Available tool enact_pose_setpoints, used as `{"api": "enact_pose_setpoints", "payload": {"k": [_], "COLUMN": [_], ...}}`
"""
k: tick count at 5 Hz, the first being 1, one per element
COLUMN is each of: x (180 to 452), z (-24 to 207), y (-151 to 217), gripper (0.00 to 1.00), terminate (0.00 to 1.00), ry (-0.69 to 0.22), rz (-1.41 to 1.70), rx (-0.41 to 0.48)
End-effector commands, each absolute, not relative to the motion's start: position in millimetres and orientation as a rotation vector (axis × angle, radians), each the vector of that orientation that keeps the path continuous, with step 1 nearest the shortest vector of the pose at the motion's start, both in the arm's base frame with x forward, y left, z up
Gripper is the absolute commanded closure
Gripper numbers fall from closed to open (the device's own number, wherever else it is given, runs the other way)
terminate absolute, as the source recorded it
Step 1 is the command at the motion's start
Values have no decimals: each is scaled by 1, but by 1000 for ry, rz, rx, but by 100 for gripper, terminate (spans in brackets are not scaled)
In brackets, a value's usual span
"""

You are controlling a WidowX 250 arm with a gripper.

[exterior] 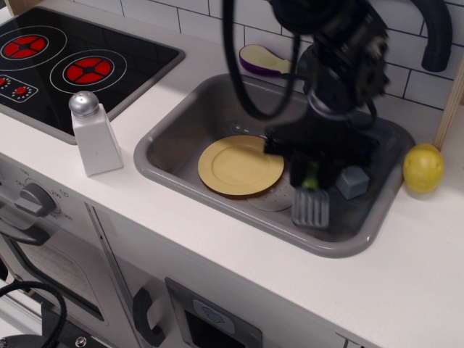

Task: Take spatula off plate sink

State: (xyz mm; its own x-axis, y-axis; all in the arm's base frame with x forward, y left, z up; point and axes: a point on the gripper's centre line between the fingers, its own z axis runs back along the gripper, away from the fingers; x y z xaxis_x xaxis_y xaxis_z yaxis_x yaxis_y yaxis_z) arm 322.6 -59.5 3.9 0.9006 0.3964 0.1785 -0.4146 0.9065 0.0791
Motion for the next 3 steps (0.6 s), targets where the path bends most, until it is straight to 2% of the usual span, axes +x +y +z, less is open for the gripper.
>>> {"api": "enact_pose_setpoints", "payload": {"k": [1, 2, 3], "x": [331, 329, 329], "z": [5, 1, 0], "y": [-74, -68, -63], "gripper": [100, 100, 0], "terminate": [0, 0, 0], "ry": [-204, -177, -174], "rz": [432, 477, 497], "rx": [104, 101, 112]}}
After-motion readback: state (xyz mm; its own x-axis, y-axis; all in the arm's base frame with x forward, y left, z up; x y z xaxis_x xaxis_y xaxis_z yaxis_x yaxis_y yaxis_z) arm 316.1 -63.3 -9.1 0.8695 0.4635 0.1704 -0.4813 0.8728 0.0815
